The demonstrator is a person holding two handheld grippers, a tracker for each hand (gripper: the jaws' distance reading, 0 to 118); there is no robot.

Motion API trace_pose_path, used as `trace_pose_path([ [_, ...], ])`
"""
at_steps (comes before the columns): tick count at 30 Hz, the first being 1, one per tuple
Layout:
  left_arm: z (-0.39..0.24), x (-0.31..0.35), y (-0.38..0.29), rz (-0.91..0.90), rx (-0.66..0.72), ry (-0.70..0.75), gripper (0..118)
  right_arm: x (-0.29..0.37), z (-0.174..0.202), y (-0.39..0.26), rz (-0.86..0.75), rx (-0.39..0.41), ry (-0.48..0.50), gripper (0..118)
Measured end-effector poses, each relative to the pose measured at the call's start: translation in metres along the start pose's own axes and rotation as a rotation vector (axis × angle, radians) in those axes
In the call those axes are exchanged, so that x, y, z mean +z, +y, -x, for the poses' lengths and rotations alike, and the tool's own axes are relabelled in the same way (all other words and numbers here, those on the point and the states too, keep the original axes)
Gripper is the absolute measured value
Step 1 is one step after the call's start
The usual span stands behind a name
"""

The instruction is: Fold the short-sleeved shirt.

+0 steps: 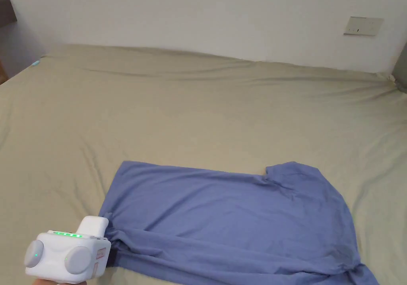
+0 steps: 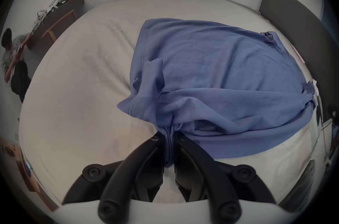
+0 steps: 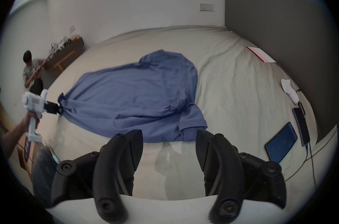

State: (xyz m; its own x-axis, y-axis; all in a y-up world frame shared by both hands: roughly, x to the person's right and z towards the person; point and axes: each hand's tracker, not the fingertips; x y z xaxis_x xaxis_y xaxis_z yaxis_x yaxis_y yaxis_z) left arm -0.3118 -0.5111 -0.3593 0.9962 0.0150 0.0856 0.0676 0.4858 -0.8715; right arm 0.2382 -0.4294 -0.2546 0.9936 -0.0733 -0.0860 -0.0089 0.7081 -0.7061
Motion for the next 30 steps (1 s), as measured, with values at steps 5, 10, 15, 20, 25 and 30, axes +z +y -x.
trace_pose_path([
  [5,0.007,0.015,-0.001,-0.003,0.059,-0.054,7,-0.052,-0.008,-0.001,0.123,0.029,0.004,66],
  [10,0.005,0.009,-0.002,0.010,0.053,-0.052,7,-0.109,-0.014,0.005,0.171,-0.055,-0.015,66],
  [15,0.004,0.001,-0.002,0.014,0.061,-0.032,7,-0.136,0.003,-0.003,0.233,0.125,-0.138,39],
  [20,0.007,0.007,-0.003,0.009,0.082,-0.048,7,-0.122,0.013,0.005,0.233,0.038,-0.066,9],
  [25,0.011,0.022,-0.020,0.001,0.095,-0.083,7,-0.097,-0.013,-0.007,0.194,-0.048,-0.005,9],
  [30,0.013,0.055,-0.023,-0.005,0.094,-0.135,7,-0.068,-0.014,-0.011,0.175,0.053,0.016,9],
])
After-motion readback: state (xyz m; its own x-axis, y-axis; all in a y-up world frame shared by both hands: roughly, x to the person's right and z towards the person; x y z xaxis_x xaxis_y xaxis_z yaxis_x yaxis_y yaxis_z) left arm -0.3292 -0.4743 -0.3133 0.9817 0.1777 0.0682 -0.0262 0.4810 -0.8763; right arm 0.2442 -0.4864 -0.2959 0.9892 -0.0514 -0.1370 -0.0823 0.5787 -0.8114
